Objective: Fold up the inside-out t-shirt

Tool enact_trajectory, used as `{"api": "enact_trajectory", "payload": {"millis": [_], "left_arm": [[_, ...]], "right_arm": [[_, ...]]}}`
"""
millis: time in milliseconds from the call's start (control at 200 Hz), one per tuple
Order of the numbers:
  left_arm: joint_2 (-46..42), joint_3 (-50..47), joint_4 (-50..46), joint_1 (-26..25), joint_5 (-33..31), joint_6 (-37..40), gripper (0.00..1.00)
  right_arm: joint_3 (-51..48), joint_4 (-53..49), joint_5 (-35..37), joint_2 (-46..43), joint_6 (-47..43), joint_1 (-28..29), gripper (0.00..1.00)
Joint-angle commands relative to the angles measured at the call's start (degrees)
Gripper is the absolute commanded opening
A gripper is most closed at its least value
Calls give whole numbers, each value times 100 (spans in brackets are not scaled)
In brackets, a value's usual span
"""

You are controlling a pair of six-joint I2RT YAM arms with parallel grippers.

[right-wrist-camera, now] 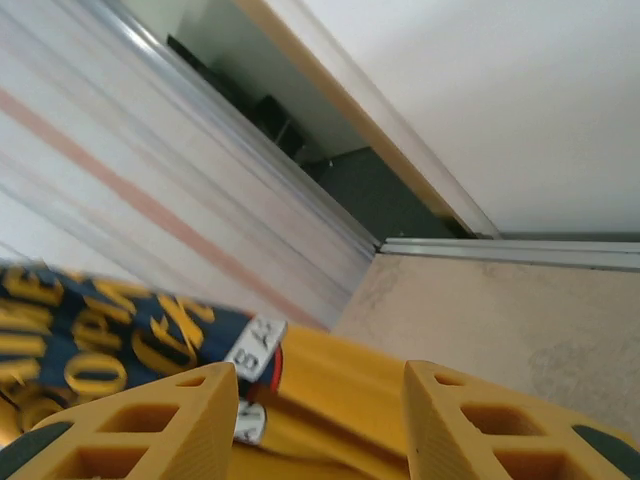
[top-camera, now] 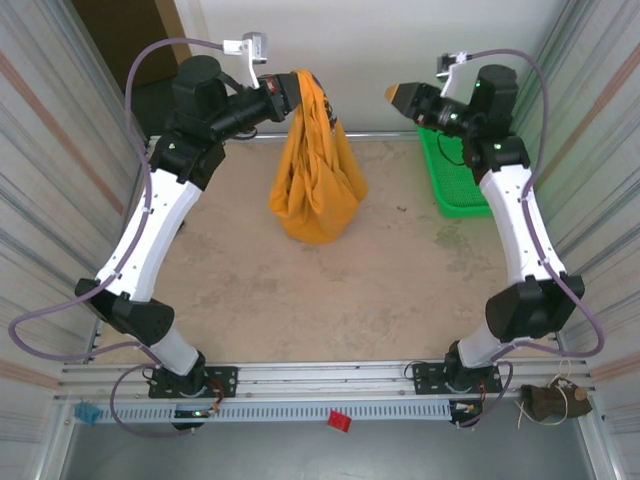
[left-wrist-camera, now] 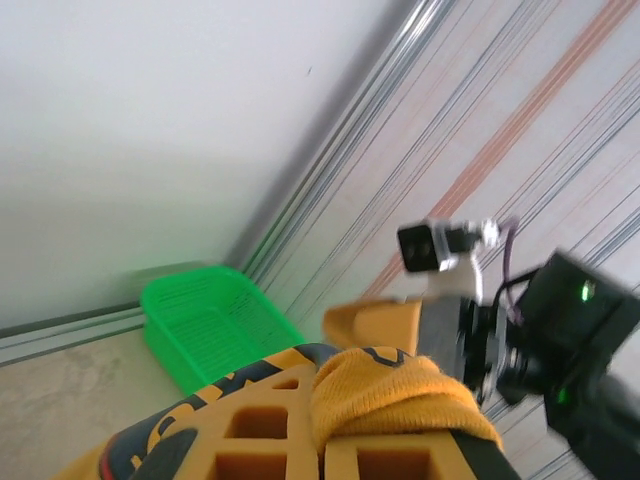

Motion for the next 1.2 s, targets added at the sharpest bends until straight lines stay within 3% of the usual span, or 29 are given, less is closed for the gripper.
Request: {"api": "enact_trajectory", "payload": {"millis": [0, 135, 250, 426, 611, 656, 746, 852, 997, 1052, 1107, 1152, 1197], "left_arm": [[6, 229, 28, -2, -292, -752, 0], [67, 332, -179, -115, -775, -820, 0], [127, 452, -321, -234, -996, -775, 0], [250, 608, -429, -349, -1058, -770, 0], [269, 651, -455, -452, -1086, -740, 0], [269, 654, -459, -465, -1081, -736, 0], [264, 665, -552, -460, -1126, -696, 0], [297, 746, -840, -338, -1242, -509, 0], [285, 682, -1277, 102, -1424, -136, 0], [241, 566, -1379, 270, -1416, -70, 0], [179, 413, -1371, 374, -1307, -54, 0], [101, 323, -1359, 427, -1222, -55, 0], [43, 259, -1345, 437, -1189, -27, 0]], "right_arm": [[-531, -309, 1065, -949, -941, 1006, 44], [-1140, -211, 2614, -1341, -1630, 2421, 43], [-1116, -61, 3138, -1250, -1895, 3075, 44], [-547, -249, 3398, -682, -2135, 3430, 45], [-274, -262, 4297, -297, -2139, 3450, 46], [-226, -278, 4465, -229, -2132, 3404, 39], [-132, -378, 4390, -159, -2093, 3168, 0], [-210, -402, 3650, -337, -1835, 2520, 0], [257, -559, 565, -299, -1101, 718, 0], [109, 227, -574, -318, -254, 47, 0], [-136, 1768, -1509, -381, 969, -369, 0], [-336, 2749, -1727, -488, 1739, -529, 0], [-353, 2769, -1631, -585, 1837, -525, 0]]}}
